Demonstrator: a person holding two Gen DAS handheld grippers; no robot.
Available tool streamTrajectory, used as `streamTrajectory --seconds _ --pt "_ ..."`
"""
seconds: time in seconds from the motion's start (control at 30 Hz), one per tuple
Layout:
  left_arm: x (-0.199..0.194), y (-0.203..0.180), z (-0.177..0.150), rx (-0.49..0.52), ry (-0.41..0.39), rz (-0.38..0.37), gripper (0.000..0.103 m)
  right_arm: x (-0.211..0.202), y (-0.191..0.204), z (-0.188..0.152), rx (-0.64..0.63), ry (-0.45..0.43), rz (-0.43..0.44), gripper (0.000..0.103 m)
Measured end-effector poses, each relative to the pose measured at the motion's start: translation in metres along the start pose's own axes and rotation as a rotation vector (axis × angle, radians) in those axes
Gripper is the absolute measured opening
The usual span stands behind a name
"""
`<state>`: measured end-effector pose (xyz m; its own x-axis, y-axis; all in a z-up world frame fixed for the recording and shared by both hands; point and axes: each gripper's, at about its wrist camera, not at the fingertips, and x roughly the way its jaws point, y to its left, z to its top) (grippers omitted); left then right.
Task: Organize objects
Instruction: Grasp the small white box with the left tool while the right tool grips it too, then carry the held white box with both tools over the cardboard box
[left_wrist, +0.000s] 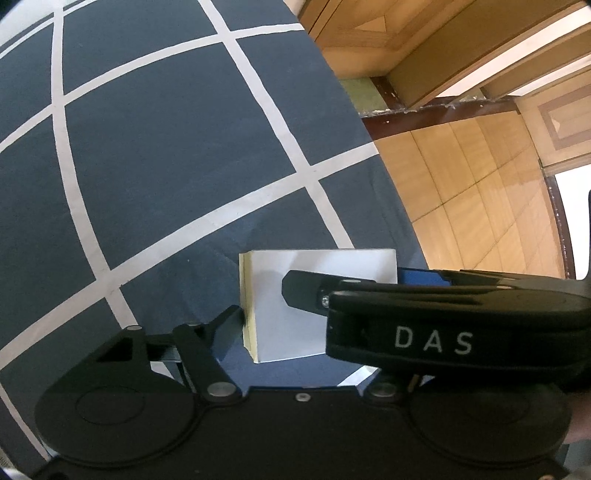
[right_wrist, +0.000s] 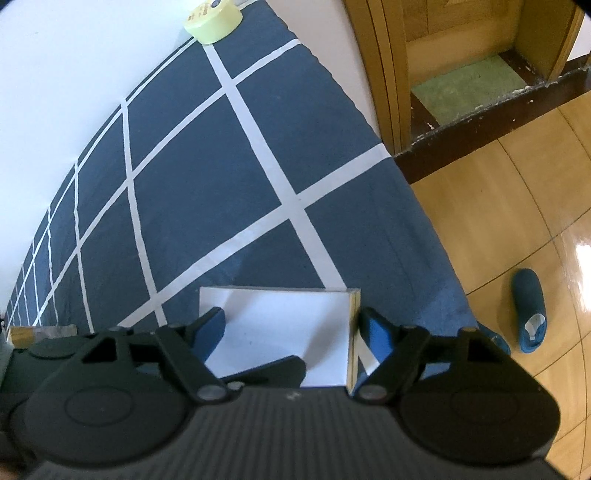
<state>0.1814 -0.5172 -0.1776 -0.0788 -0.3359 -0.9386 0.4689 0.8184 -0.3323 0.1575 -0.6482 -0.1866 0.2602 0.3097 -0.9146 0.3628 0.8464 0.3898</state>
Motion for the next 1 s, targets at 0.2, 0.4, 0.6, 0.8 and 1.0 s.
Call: streamTrajectory --seconds 0.2,0.4,0.6,0.8,1.0 --pt "-0.01 -0.004 -0.003 0.0 -0.021 0.014 0.065 -0.006 0.003 -0.003 -0.008 -0.01 0.002 0.078" --pt "-0.03 -0.007 -0.014 -0.007 -0.058 0.034 0.065 -0.019 0.013 -0.008 -0.029 -0.032 0.018 0.078" --pt "-0.057 -0.005 -0.03 -0.025 -0.105 0.057 0.065 -0.036 0.031 -0.02 -0.065 -0.055 0.04 0.078" --pt "-0.089 0.003 -0.055 -0.048 -0.155 0.08 0.065 -0.055 0.058 -0.038 -0.111 -0.082 0.062 0.078" --pt "-0.124 0.019 -0.087 -0.081 -0.205 0.099 0.065 -0.071 0.092 -0.066 -0.167 -0.098 0.082 0.078"
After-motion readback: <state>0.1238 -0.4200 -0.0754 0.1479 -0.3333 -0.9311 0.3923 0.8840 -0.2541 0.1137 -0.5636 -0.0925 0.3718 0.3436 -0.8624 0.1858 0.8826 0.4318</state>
